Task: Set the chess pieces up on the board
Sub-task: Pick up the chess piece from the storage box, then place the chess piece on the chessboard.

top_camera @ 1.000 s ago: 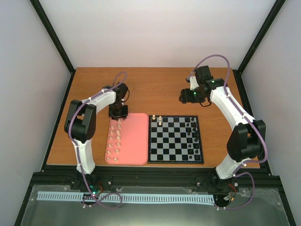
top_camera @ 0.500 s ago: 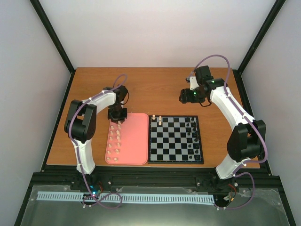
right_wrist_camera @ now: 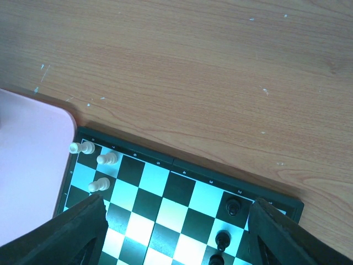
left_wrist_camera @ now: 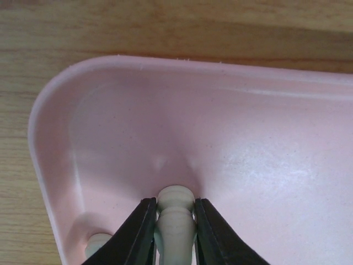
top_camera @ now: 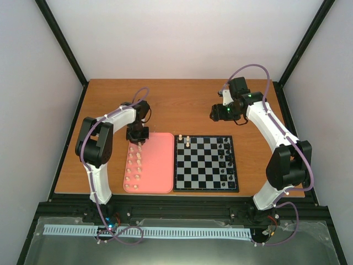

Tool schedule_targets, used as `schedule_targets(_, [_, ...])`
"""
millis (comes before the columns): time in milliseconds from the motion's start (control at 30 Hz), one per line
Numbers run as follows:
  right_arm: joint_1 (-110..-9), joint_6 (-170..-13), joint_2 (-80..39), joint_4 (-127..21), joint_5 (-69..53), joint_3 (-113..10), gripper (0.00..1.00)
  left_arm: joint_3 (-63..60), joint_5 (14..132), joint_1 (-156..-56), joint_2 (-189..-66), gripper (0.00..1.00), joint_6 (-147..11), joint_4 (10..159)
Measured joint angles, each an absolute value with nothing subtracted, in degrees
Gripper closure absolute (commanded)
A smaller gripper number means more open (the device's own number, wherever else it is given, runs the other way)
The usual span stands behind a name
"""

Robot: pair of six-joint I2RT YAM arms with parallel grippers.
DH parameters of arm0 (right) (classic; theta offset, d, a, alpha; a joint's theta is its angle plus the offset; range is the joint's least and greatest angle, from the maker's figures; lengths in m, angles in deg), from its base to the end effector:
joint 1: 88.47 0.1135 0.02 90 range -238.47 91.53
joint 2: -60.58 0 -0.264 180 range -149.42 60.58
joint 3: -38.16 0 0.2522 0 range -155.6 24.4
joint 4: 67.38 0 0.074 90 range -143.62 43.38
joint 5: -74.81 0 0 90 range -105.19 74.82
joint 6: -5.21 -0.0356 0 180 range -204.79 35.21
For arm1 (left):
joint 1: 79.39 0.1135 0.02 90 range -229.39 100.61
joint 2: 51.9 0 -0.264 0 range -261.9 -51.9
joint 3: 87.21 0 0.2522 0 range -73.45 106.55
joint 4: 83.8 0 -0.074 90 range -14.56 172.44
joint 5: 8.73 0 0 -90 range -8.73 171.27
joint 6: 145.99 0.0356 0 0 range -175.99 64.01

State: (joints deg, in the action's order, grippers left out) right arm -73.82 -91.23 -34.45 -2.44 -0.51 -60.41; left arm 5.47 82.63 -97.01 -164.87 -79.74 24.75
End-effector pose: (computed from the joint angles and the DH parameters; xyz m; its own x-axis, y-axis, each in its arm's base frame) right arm 0.3332 0.0964 0.2968 -0.8847 -0.1191 -0.4507 -0.2645 0.9244 0.2748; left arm 0.3398 -0.1070 0.1596 -0.9941 -0.1067 0.0182 -0.1061 0.9938 0.0339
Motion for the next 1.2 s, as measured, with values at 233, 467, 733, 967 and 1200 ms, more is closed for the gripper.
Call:
schedule_targets(233, [-73.8, -91.2, -34.4, -2.5, -0.5, -60.4, 0.30, 5.7, 83.0, -97.0, -164.9, 0.99, -79.3, 24.7])
schedule_targets(467, [-73.8, -91.2, -34.4, -2.8, -0.1, -60.4, 0.30, 8.9, 82.5, -97.0, -164.9, 0.99, -78.6, 22.2])
schedule_targets(733, [-73.8, -91.2, -34.4, -2.9, -0.1, -60.4, 0.30, 19.5, 79.5, -98.6, -164.5, 0.99, -77.6, 16.5])
schedule_targets(967, [-73.8, -91.2, -34.5, -2.8, -0.1, -60.4, 0.30, 22.1, 75.4, -109.6, -164.1, 0.99, -77.6, 13.3])
schedule_targets(1200, [-73.8, -91.2, -35.1, -2.8, -0.1, -60.4, 0.30, 29.3, 72.4, -117.1, -168.7, 0.99, -77.6, 11.6])
